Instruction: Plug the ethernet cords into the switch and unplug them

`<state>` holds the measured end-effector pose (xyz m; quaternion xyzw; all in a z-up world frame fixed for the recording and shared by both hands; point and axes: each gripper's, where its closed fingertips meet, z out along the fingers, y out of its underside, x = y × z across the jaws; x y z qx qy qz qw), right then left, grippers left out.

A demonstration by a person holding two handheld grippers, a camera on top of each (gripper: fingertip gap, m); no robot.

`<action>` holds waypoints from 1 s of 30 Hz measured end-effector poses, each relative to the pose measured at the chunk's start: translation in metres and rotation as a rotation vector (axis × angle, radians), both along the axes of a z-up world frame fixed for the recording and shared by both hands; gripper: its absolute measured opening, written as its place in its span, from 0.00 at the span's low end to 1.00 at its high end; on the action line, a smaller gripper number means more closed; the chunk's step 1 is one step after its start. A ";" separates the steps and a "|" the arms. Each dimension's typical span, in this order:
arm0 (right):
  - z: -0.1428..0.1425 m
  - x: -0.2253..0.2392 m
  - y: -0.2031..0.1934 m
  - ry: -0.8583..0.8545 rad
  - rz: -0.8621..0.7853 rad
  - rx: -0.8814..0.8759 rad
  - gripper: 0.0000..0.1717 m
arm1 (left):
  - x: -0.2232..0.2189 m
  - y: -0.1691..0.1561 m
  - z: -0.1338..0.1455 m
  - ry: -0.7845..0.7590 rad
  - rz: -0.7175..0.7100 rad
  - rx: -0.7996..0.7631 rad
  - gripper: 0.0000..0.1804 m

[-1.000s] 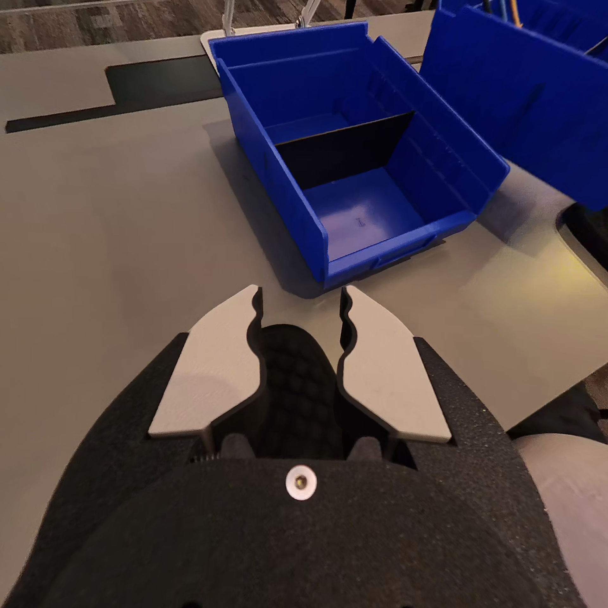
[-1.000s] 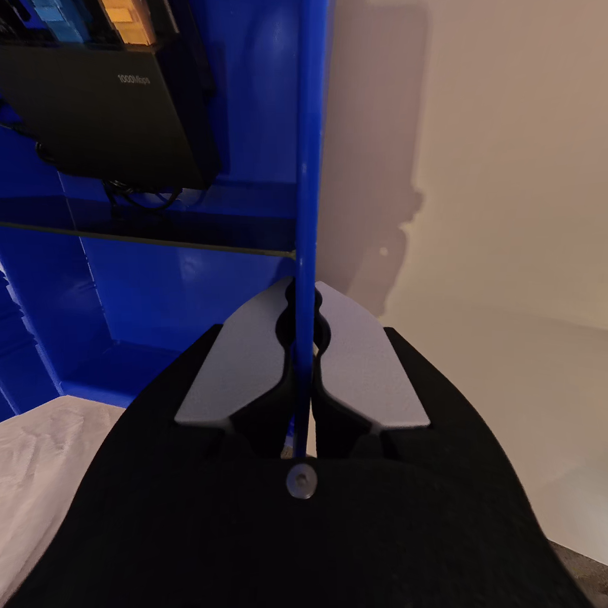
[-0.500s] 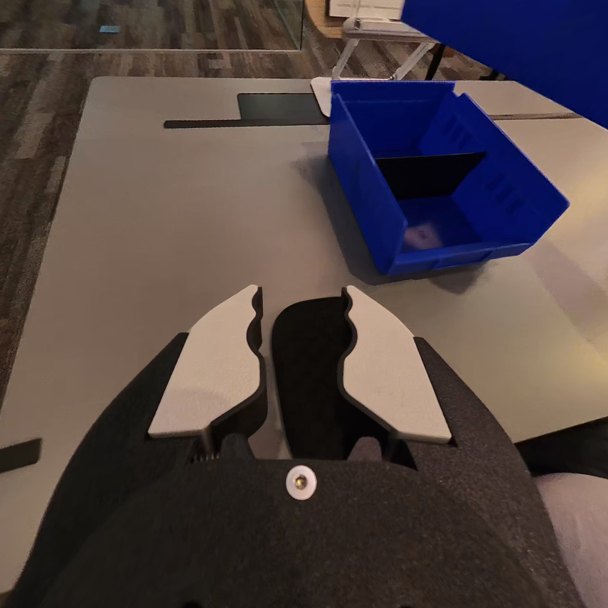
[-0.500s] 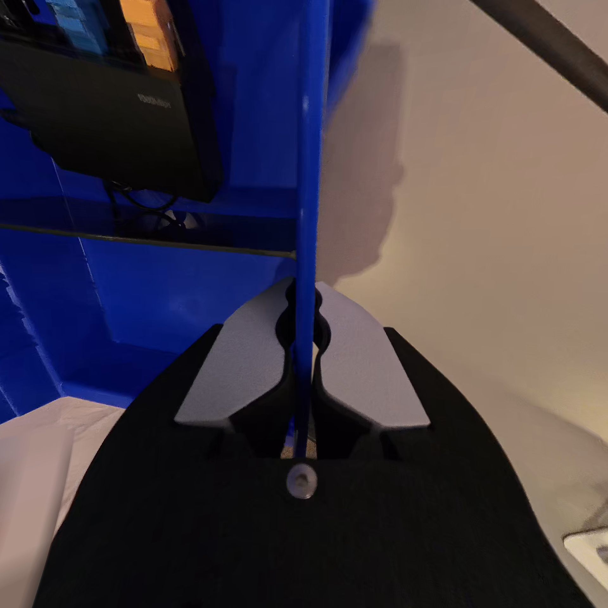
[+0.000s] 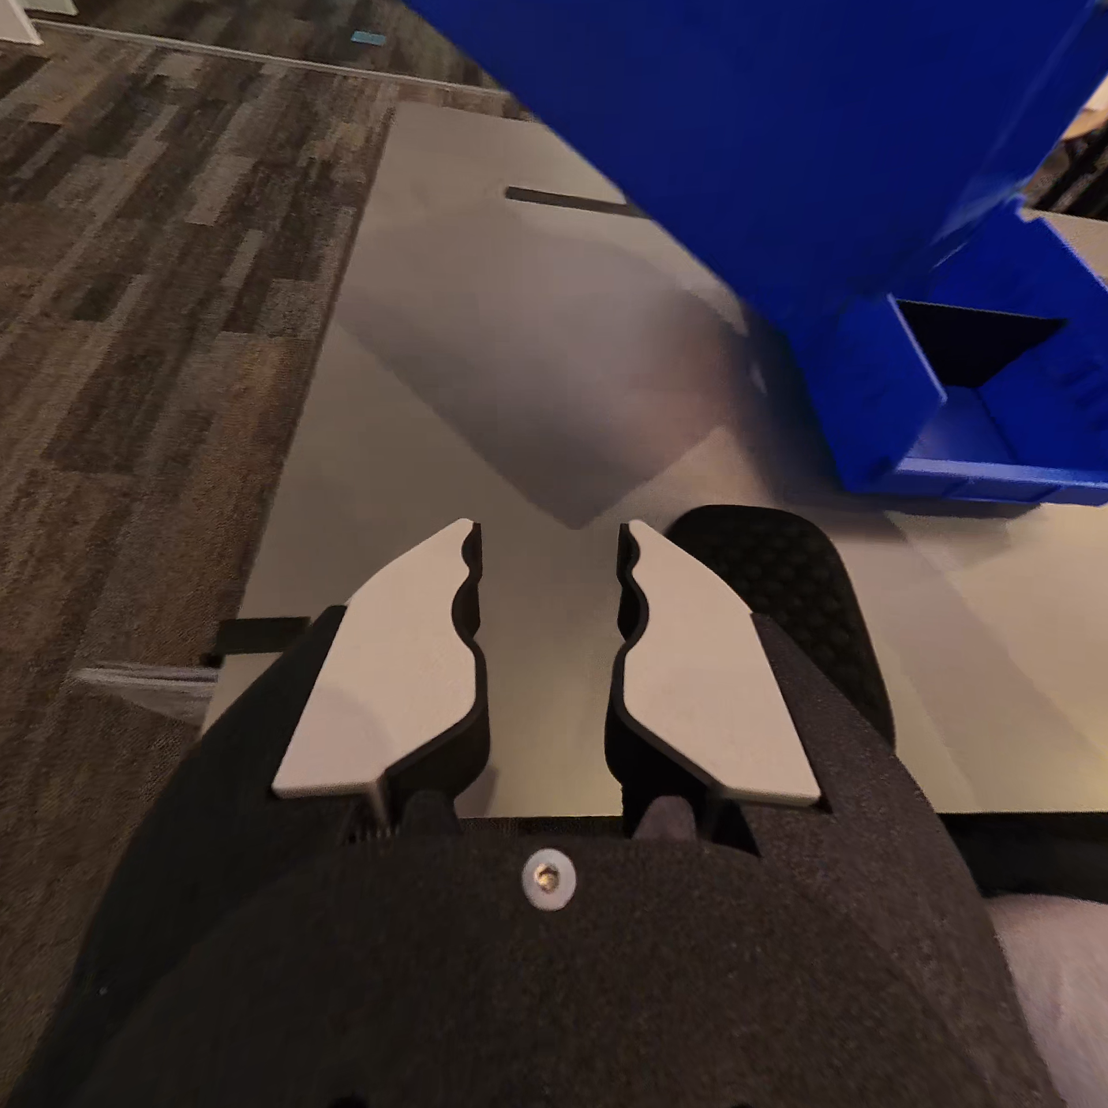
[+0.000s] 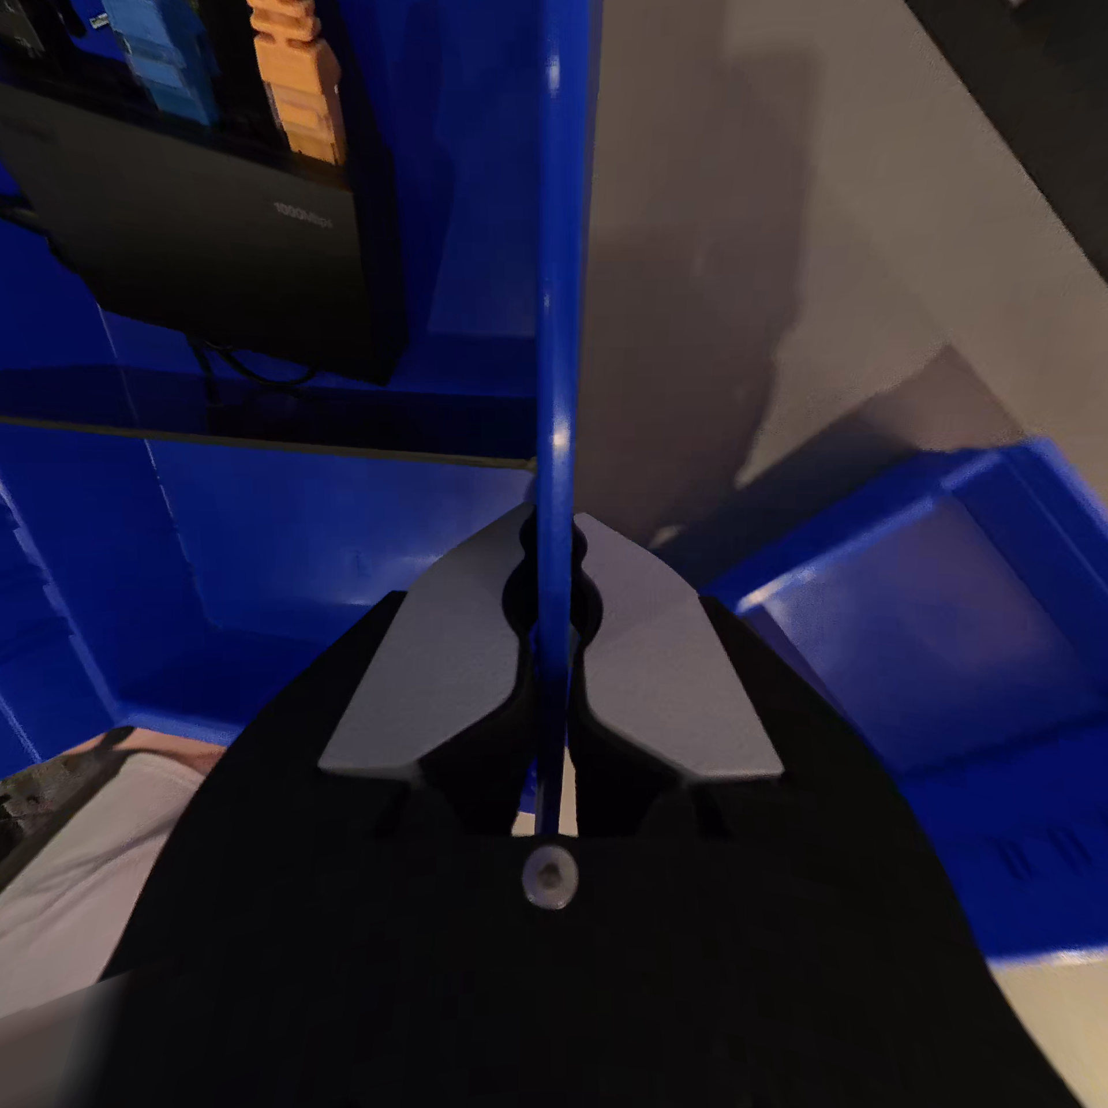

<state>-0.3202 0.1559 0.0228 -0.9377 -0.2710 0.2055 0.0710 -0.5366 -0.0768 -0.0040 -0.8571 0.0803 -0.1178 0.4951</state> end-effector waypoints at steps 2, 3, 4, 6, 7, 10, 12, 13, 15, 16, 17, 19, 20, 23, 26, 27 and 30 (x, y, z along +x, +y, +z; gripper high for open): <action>-0.015 -0.022 0.006 -0.005 -0.016 0.010 0.03 | -0.012 0.000 0.003 -0.002 0.024 0.015 0.24; -0.025 -0.030 0.008 -0.007 -0.028 0.013 0.03 | -0.016 -0.001 0.004 -0.007 0.025 0.022 0.24; -0.035 -0.034 0.009 -0.010 -0.044 0.013 0.03 | -0.017 -0.002 0.005 -0.013 0.019 0.028 0.23; -0.057 -0.038 0.010 -0.021 -0.077 0.010 0.03 | -0.016 -0.003 0.005 -0.036 -0.003 0.036 0.23; -0.068 -0.037 0.011 -0.030 -0.094 0.008 0.03 | -0.015 -0.003 0.005 -0.051 -0.015 0.038 0.23; -0.097 -0.026 0.010 -0.073 -0.179 0.002 0.03 | -0.007 -0.003 0.002 -0.059 -0.056 0.037 0.23; -0.114 -0.019 0.003 -0.093 -0.233 -0.031 0.03 | -0.001 -0.003 0.002 -0.061 -0.074 0.045 0.22; -0.120 -0.015 0.000 -0.099 -0.258 -0.038 0.03 | 0.002 -0.003 0.002 -0.071 -0.087 0.047 0.22; -0.131 -0.008 -0.007 -0.127 -0.296 -0.049 0.03 | 0.011 -0.004 0.003 -0.084 -0.112 0.053 0.22; -0.135 -0.006 -0.009 -0.133 -0.312 -0.051 0.04 | 0.014 -0.004 0.004 -0.085 -0.119 0.058 0.22; -0.139 -0.004 -0.012 -0.147 -0.330 -0.052 0.05 | 0.017 -0.005 0.005 -0.086 -0.124 0.062 0.22; -0.145 -0.005 -0.019 -0.134 -0.380 -0.073 0.06 | 0.021 -0.006 0.006 -0.088 -0.134 0.066 0.22; -0.143 -0.007 -0.019 -0.100 -0.408 -0.072 0.07 | 0.023 -0.006 0.006 -0.089 -0.136 0.067 0.22; -0.142 -0.008 -0.025 -0.089 -0.442 -0.059 0.07 | 0.027 -0.007 0.007 -0.093 -0.144 0.067 0.22; -0.142 -0.010 -0.035 -0.081 -0.475 -0.054 0.07 | 0.032 -0.009 0.008 -0.100 -0.153 0.072 0.21; -0.142 -0.011 -0.038 -0.079 -0.488 -0.055 0.07 | 0.033 -0.009 0.009 -0.102 -0.157 0.074 0.21; -0.141 -0.017 -0.046 -0.065 -0.539 -0.058 0.08 | 0.038 -0.010 0.012 -0.108 -0.169 0.081 0.21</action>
